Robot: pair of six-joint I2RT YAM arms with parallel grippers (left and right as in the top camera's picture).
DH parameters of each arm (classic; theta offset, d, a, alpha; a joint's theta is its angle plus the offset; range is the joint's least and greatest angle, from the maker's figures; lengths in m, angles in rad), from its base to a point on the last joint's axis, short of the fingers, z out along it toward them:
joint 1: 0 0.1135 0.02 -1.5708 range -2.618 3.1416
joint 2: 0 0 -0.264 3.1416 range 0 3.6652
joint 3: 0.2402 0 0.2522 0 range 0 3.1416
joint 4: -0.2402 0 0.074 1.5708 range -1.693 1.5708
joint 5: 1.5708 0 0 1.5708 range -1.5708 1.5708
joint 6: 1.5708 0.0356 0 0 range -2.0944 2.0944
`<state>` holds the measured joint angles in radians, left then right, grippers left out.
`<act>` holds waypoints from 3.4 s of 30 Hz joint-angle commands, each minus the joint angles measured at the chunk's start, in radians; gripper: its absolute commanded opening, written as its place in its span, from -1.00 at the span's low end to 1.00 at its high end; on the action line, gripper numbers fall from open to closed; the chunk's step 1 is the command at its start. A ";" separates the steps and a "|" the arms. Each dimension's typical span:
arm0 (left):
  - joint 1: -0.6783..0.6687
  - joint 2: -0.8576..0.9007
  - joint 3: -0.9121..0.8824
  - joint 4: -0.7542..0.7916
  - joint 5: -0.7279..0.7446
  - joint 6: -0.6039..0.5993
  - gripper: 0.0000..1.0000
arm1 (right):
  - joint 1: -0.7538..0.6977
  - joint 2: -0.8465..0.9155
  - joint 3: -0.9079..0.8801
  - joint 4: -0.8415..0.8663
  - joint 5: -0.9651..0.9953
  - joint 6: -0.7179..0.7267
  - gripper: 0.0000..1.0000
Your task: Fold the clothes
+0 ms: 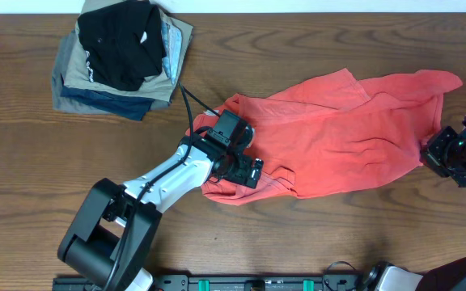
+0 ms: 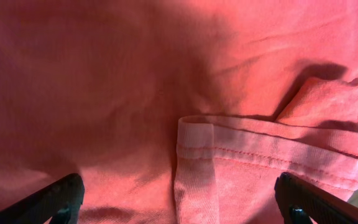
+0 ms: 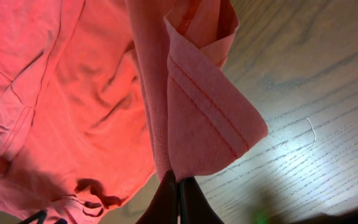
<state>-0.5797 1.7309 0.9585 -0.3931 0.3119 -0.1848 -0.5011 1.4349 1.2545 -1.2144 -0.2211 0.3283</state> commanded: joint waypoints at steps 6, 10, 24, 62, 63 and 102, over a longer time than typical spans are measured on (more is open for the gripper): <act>-0.035 0.014 0.014 -0.002 -0.146 -0.012 0.82 | -0.001 -0.019 -0.002 0.000 -0.008 -0.015 -0.98; -0.064 0.014 0.014 0.000 -0.203 -0.039 0.82 | 0.001 -0.019 -0.002 0.000 -0.008 -0.015 -0.98; -0.105 0.014 0.014 0.014 -0.220 -0.054 0.40 | 0.005 -0.019 -0.002 0.011 -0.008 -0.019 -0.98; -0.158 0.040 0.028 -0.002 -0.306 -0.090 -0.87 | 0.005 -0.019 -0.002 0.015 -0.008 -0.019 -0.98; -0.158 0.039 0.028 -0.001 -0.306 -0.090 -0.88 | 0.005 -0.019 -0.002 0.014 -0.008 -0.019 -0.98; -0.157 -0.885 0.075 -0.371 -0.520 -0.170 -0.88 | 0.002 -0.346 0.031 0.011 -0.008 -0.013 -0.98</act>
<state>-0.7357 0.9035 0.9745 -0.7479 -0.1516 -0.3420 -0.5007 1.1194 1.2545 -1.1992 -0.2214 0.3283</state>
